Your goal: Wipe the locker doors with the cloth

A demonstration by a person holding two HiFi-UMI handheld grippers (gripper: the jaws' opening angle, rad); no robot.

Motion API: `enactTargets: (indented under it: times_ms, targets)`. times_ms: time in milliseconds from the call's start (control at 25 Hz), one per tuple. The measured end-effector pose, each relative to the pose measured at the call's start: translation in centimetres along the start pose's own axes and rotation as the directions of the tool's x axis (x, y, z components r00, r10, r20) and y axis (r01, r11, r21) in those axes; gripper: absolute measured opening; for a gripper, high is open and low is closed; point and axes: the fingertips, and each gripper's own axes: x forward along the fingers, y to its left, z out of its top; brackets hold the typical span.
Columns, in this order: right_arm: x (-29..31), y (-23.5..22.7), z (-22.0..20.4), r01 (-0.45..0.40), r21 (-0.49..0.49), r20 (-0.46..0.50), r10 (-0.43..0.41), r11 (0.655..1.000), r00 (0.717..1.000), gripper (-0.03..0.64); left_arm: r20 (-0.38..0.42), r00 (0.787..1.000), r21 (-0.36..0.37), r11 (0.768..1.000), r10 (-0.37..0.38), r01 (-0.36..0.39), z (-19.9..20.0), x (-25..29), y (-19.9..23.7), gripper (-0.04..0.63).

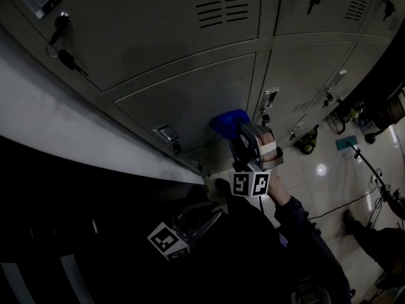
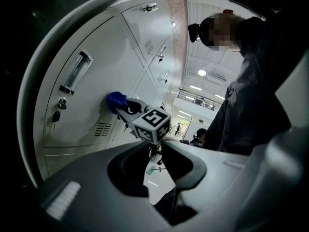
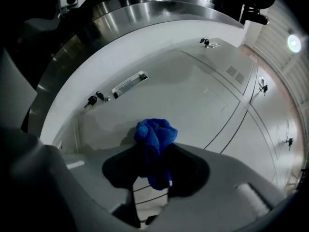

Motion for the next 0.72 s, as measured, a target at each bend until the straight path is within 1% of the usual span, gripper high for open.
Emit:
enactTargets:
  times_ms: [80, 200, 320, 520, 600, 720]
  targets:
    - [0.2, 2.2, -1.3, -0.046, -0.005, -0.029, 0.046, 0.999, 0.999, 0.135, -0.008, 1.000, -0.003, 1.000, 0.000, 0.000, -0.3, 0.1, -0.2, 0.061]
    - [0.4, 5.7, -3.4, -0.123, -0.014, -0.086, 0.121, 0.992, 0.989, 0.137, -0.016, 1.000, -0.006, 1.000, 0.004, -0.004, -0.6, 0.2, -0.6, 0.061]
    - [0.7, 8.3, -5.2, -0.167, -0.037, -0.134, 0.161, 0.985, 0.978, 0.137, -0.022, 1.000, -0.008, 1.000, 0.016, -0.016, -0.8, 0.0, -0.4, 0.061]
    - [1.0, 11.6, -7.4, -0.233, -0.031, -0.186, 0.224, 0.972, 0.957, 0.138, -0.026, 0.999, -0.011, 1.000, 0.027, -0.027, -1.0, -0.1, -0.7, 0.061]
    - [1.1, 13.0, -8.3, -0.272, -0.031, -0.213, 0.259, 0.962, 0.942, 0.138, -0.025, 0.999, -0.010, 1.000, 0.030, -0.030, -1.1, -0.1, -0.9, 0.061]
    - [1.1, 14.7, -9.6, -0.319, 0.001, -0.247, 0.310, 0.948, 0.918, 0.138, -0.028, 0.999, -0.005, 0.999, 0.035, -0.035, -1.3, -0.3, -1.2, 0.061]
